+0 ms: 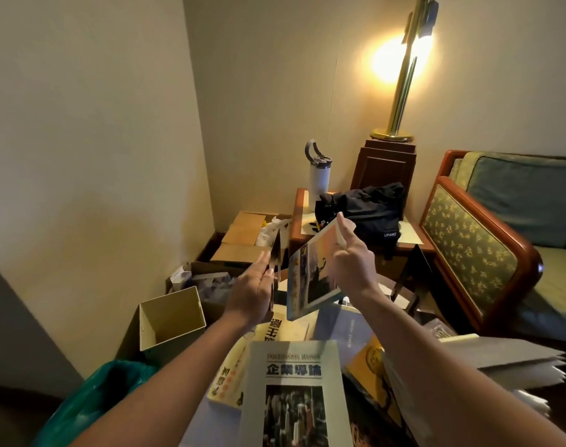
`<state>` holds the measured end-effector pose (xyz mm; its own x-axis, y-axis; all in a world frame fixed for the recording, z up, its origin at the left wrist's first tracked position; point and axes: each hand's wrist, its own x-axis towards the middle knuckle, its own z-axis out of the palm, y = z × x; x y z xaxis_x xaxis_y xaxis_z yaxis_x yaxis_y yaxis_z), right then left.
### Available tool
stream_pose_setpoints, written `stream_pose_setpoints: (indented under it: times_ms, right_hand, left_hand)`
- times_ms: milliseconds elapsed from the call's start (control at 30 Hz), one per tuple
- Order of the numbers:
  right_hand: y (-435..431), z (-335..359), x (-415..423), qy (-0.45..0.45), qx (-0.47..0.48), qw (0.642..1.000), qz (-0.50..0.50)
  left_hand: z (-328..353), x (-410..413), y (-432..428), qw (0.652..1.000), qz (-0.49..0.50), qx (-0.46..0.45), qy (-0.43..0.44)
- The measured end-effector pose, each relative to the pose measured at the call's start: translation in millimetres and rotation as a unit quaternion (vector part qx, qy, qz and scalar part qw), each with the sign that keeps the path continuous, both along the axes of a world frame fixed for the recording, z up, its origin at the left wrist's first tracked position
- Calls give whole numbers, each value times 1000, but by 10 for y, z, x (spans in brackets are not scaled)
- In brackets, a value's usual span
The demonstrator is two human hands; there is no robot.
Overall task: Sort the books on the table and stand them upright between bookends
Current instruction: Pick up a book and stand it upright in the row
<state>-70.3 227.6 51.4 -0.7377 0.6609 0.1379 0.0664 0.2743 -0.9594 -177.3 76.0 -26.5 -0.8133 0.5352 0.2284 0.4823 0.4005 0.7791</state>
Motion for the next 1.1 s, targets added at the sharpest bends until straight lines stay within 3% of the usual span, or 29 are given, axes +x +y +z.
stream_pose_setpoints:
  times_ms: [233,533,733,900,1100]
  right_hand:
    - [205,-314,-635,-26,37,999,-20]
    - [196,-652,-1223,-114,35,990,75]
    - [153,-746,-1356,-131,-79,973,173]
    - [149,-820,-1372,-124,-78,973,177]
    - [164,-852,-1342,-112,-101,970,191]
  left_hand:
    - [-170,-417,258,999,-4,-14,-37]
    - [-423,-590,356,998,-4,44,-43]
    - [-480,-634,371,991,-17,90,-95]
    - [-325,-562,360,970,-29,139,-199]
    - [-328,-568,363,980,-37,120,-157]
